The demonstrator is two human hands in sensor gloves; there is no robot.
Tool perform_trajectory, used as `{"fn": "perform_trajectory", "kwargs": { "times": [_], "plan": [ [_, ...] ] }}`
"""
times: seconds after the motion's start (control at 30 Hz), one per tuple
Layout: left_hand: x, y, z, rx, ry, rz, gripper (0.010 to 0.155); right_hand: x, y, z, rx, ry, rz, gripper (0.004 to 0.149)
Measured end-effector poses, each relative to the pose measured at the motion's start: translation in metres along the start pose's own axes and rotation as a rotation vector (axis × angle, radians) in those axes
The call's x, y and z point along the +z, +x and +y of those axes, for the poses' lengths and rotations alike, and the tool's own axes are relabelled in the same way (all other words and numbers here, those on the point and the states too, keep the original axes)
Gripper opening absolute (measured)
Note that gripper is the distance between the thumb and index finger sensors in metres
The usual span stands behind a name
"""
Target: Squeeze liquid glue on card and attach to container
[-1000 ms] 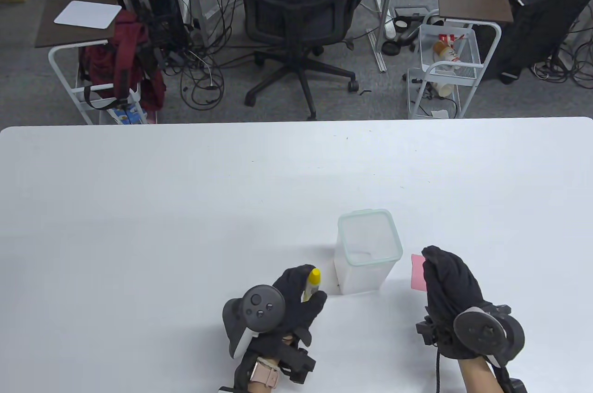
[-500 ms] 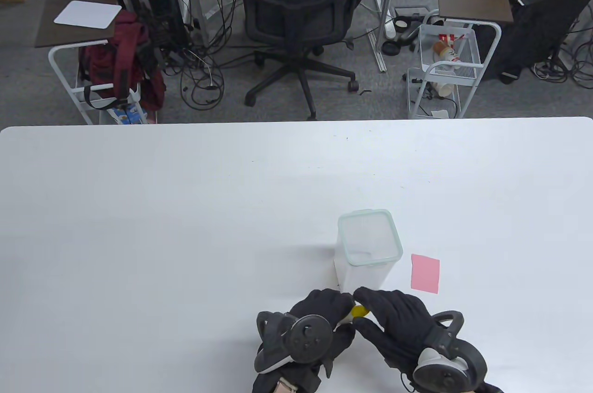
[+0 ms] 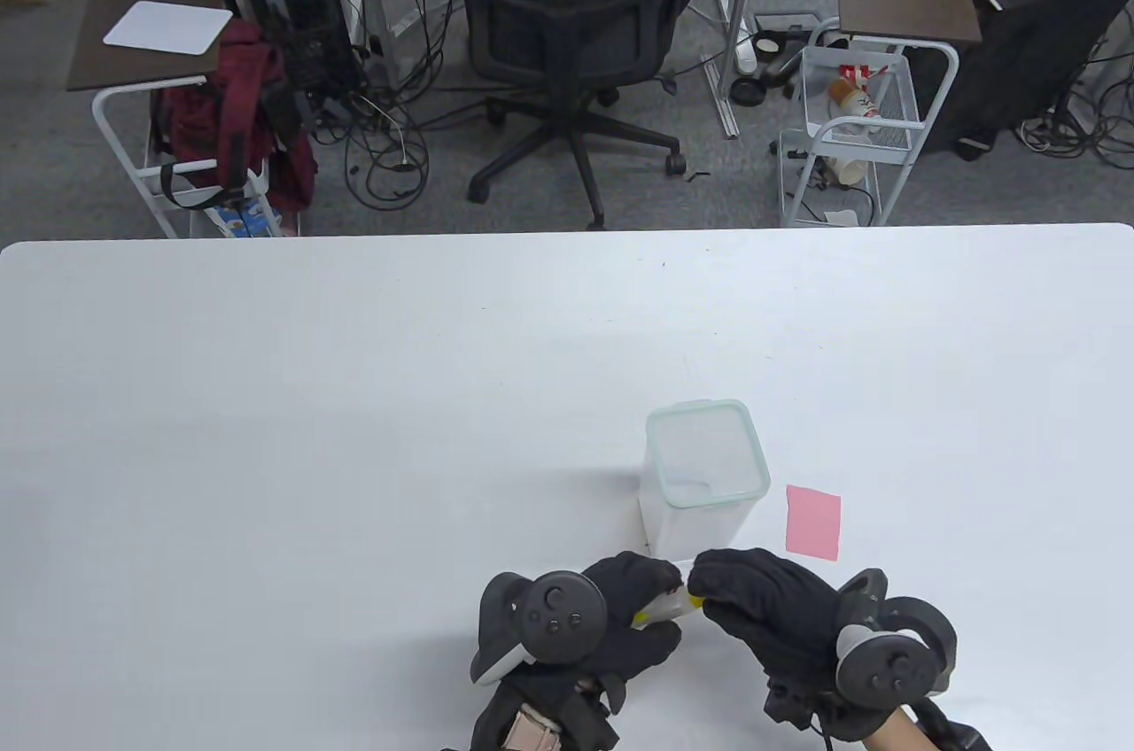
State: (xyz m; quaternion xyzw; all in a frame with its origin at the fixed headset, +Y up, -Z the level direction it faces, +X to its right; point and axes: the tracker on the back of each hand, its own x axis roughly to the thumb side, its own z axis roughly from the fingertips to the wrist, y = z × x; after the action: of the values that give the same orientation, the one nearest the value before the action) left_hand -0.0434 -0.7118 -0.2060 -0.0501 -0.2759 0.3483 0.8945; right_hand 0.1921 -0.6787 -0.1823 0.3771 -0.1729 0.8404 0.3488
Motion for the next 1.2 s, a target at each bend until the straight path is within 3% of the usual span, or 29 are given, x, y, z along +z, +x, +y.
{"fn": "perform_trajectory", "kwargs": {
  "times": [0.1, 0.2, 0.3, 0.43, 0.53, 0.63, 0.7, 0.77, 0.9, 1.0, 1.07, 1.2],
  "plan": [
    [-0.001, 0.0, 0.0, -0.011, -0.01, -0.002, 0.06, 0.004, -0.002, 0.001, 0.003, 0.009, 0.02, 0.042],
    [-0.001, 0.002, 0.001, -0.017, -0.011, -0.011, 0.06, 0.005, -0.003, 0.004, 0.024, -0.006, 0.039, 0.059],
    [0.0, 0.002, -0.001, -0.052, -0.024, -0.013, 0.059, 0.004, -0.002, 0.008, 0.075, -0.046, 0.083, 0.042],
    [0.0, 0.0, -0.001, -0.07, -0.022, 0.006, 0.059, 0.004, -0.001, 0.008, 0.077, 0.032, 0.058, 0.039],
    [0.0, -0.002, 0.0, -0.052, -0.013, 0.011, 0.059, 0.004, -0.002, 0.007, 0.043, 0.058, 0.056, 0.043],
    [0.0, -0.002, -0.001, -0.057, -0.02, 0.006, 0.059, 0.003, -0.003, 0.008, 0.057, 0.024, 0.091, 0.056],
    [0.0, -0.001, -0.001, -0.07, -0.032, 0.001, 0.059, 0.002, -0.004, 0.01, 0.07, -0.011, 0.129, 0.045],
    [0.0, -0.001, -0.002, -0.086, -0.032, 0.009, 0.059, 0.001, -0.005, 0.009, 0.077, 0.045, 0.125, 0.042],
    [0.0, -0.004, -0.001, -0.068, -0.023, 0.023, 0.059, 0.0, -0.006, 0.008, 0.01, 0.09, 0.1, 0.042],
    [0.0, -0.002, -0.001, -0.073, -0.025, 0.013, 0.059, 0.001, -0.008, 0.009, -0.004, 0.095, 0.115, 0.053],
    [0.0, -0.001, -0.001, -0.078, -0.028, 0.01, 0.059, 0.001, -0.009, 0.01, 0.025, 0.055, 0.143, 0.046],
    [0.0, -0.002, -0.003, -0.071, -0.038, 0.017, 0.059, 0.0, -0.007, 0.008, 0.031, 0.114, 0.118, 0.043]
  ]
}}
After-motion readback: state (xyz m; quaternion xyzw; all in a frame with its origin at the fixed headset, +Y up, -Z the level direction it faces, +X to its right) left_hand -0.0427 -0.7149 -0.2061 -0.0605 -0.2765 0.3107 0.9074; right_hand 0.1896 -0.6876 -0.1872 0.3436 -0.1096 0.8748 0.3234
